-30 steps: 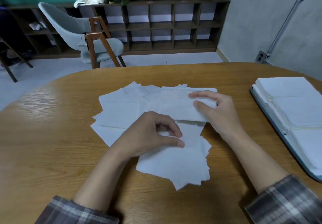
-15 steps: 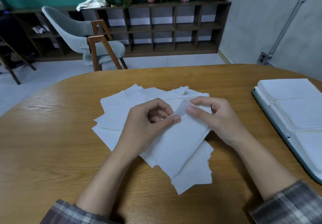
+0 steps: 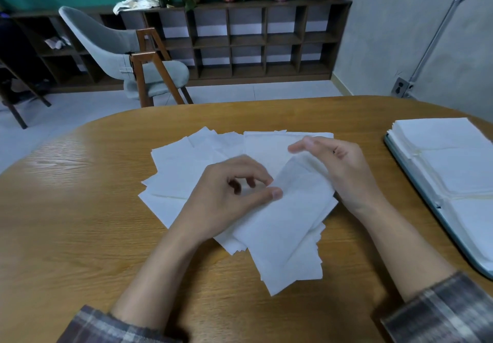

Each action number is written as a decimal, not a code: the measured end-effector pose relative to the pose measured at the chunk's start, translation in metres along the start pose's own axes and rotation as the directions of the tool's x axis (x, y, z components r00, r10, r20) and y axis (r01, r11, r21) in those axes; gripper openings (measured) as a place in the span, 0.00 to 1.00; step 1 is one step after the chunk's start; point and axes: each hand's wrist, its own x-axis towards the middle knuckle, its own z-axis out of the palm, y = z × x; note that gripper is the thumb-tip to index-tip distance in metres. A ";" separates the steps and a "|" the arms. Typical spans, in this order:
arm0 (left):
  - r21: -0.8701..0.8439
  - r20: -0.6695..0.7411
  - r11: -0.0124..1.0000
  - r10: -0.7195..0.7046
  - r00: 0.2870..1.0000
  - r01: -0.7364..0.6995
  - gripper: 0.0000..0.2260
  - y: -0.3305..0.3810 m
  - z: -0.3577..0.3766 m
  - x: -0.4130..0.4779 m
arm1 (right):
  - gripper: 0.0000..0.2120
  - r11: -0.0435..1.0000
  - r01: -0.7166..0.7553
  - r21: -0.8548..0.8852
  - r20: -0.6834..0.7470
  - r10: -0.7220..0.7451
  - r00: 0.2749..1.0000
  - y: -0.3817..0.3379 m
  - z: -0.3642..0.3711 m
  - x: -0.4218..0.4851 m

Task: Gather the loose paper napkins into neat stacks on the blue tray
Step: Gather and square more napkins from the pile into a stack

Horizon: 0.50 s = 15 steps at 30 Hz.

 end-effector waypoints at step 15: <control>-0.143 -0.068 0.988 -0.074 0.995 0.064 0.12 0.004 0.004 0.002 | 0.05 0.994 0.042 0.105 -0.094 -0.032 0.995 -0.008 0.000 -0.005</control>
